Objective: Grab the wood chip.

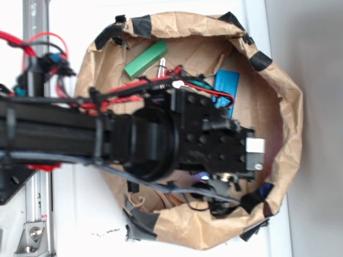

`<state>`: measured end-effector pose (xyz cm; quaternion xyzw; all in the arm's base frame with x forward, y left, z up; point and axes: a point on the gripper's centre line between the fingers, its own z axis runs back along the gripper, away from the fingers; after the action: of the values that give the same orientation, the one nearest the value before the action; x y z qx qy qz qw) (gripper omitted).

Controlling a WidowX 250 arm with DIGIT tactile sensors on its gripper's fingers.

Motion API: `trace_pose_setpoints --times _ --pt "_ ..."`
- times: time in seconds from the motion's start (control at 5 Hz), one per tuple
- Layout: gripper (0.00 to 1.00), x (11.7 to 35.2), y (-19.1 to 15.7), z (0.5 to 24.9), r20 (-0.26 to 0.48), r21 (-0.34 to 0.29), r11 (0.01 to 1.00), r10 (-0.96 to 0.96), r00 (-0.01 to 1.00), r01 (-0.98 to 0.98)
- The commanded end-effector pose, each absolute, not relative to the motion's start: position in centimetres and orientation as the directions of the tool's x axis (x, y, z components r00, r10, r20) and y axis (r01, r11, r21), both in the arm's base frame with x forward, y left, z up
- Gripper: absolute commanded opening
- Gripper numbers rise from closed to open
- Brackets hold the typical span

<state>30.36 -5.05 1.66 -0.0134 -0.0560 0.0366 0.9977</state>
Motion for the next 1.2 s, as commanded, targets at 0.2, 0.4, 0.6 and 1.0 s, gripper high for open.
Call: trace_pose_setpoints --times 0.2,0.4,0.6,1.0 --pt "0.0 33.2 -3.9 -1.3 0.087 0.018 0.994 0.102 0.991 -0.104" --pt "0.0 32.5 -4.1 -0.6 0.08 0.006 0.997 0.076 0.994 -0.077" --pt "0.0 31.3 -3.8 0.5 0.09 0.046 0.997 0.056 0.994 -0.061" --pt "0.0 28.9 0.4 6.7 0.137 0.088 0.99 0.096 0.986 -0.109"
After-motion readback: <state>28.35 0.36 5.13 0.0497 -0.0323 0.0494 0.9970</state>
